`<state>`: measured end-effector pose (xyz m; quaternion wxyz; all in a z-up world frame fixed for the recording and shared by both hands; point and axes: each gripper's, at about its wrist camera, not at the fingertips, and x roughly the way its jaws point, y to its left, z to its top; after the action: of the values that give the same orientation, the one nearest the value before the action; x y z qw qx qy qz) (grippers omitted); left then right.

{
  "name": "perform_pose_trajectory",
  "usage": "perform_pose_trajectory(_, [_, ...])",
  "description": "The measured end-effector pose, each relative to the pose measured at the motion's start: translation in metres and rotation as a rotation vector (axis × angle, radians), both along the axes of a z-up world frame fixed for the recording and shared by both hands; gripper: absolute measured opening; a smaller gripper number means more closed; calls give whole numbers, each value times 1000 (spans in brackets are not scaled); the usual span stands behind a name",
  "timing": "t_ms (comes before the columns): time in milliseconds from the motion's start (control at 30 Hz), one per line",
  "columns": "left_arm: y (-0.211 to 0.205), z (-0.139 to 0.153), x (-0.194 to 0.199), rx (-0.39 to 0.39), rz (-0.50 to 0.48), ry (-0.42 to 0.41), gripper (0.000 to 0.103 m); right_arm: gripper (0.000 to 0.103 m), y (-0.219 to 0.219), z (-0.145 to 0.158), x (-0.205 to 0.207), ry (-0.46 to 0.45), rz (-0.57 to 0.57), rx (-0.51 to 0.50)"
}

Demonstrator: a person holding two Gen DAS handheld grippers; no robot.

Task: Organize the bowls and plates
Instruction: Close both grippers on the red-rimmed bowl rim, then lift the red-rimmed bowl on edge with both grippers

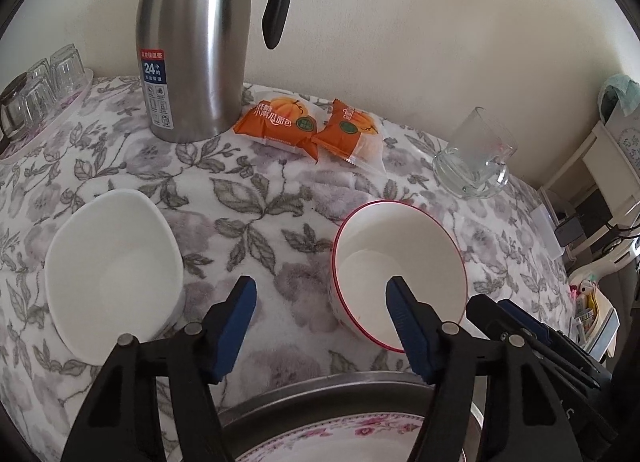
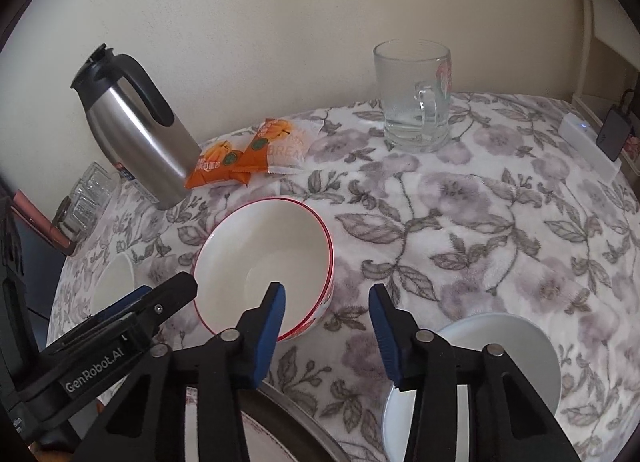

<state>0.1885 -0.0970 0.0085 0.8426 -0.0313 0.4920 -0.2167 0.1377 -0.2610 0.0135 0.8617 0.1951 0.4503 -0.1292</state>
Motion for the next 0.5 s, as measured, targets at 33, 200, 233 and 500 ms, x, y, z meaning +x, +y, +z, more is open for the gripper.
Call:
perform_pose_trajectory(33, [-1, -2, 2, 2, -1, 5, 68, 43, -1, -3, 3, 13, 2, 3])
perform_pose_trajectory(200, [-7, -9, 11, 3, -8, 43, 58, 38, -3, -15, 16, 57, 10, 28])
perform_pose_trajectory(233, [-8, -11, 13, 10, -7, 47, 58, 36, -4, -17, 18, 67, 12, 42])
perform_pose_trajectory(500, [-18, -30, 22, 53, -30, 122, 43, 30, -7, -37, 35, 146, 33, 93])
